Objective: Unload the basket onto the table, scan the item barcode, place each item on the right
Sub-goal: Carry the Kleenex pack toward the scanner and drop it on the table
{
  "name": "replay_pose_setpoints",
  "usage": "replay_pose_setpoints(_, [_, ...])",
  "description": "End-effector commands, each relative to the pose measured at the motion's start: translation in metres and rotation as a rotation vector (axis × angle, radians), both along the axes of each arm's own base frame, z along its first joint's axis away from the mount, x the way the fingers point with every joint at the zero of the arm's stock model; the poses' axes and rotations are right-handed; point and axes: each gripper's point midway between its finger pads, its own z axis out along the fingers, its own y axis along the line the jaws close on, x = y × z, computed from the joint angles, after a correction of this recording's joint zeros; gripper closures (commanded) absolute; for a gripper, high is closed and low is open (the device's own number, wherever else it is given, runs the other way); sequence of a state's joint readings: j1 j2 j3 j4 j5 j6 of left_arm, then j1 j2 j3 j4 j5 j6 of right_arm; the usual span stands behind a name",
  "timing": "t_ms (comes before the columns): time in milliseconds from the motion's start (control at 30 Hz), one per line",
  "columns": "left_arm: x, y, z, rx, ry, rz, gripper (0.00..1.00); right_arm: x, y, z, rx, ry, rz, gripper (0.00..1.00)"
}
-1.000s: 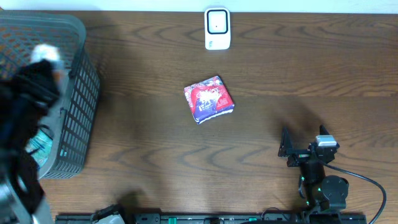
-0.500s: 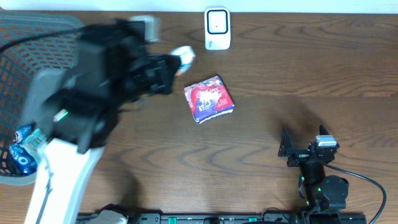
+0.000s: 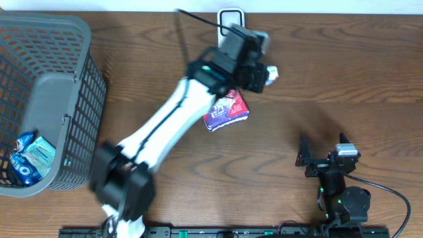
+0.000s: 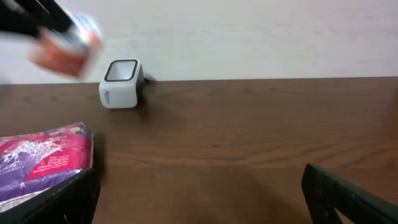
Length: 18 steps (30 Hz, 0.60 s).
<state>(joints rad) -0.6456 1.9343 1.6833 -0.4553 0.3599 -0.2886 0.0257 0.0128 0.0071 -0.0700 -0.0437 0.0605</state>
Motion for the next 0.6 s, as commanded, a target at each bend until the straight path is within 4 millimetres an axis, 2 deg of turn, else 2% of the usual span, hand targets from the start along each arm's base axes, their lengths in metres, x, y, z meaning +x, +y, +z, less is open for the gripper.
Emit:
replay_pose_setpoints(0, [0.003,-0.016,-0.03,0.017,0.013,-0.019,0.75,0.0,0.0,-0.001,0.012,0.005,-0.004,0.01])
replay_pose_setpoints(33, [0.004,-0.021,-0.037,0.015,0.019,-0.019,0.72,0.0,0.0,-0.001,0.012,0.005,-0.004,0.01])
replay_pose_setpoints(67, [0.006,-0.026,-0.046,0.011,0.031,-0.012,0.64,0.0,0.0,-0.002,0.012,0.005,-0.004,0.01])
replay_pose_setpoints(100, [0.007,-0.028,-0.05,0.008,0.037,-0.007,0.44,0.0,0.0,-0.001,0.012,0.005,-0.004,0.01])
replay_pose_setpoints(133, [0.008,-0.029,-0.054,0.003,0.045,0.001,0.29,0.0,0.0,-0.001,0.012,0.005,-0.004,0.01])
replay_pose_setpoints(167, [0.009,-0.03,-0.056,0.0,0.05,0.007,0.27,0.0,0.0,-0.001,0.012,0.005,-0.004,0.01])
replay_pose_setpoints(233, [0.012,-0.028,-0.055,-0.002,0.048,0.012,0.27,0.0,0.0,-0.001,0.012,0.005,-0.004,0.01])
replay_pose_setpoints(367, [0.021,-0.013,-0.037,-0.017,0.029,0.043,0.27,0.0,0.0,-0.001,0.012,0.005,-0.004,0.01])
replay_pose_setpoints(467, [0.025,0.015,-0.02,-0.007,0.042,0.088,0.27,0.0,0.0,-0.001,0.012,0.005,-0.004,0.01])
replay_pose_setpoints(567, [0.018,0.047,-0.017,0.04,0.11,0.133,0.37,0.0,0.0,-0.001,0.012,0.005,-0.004,0.01])
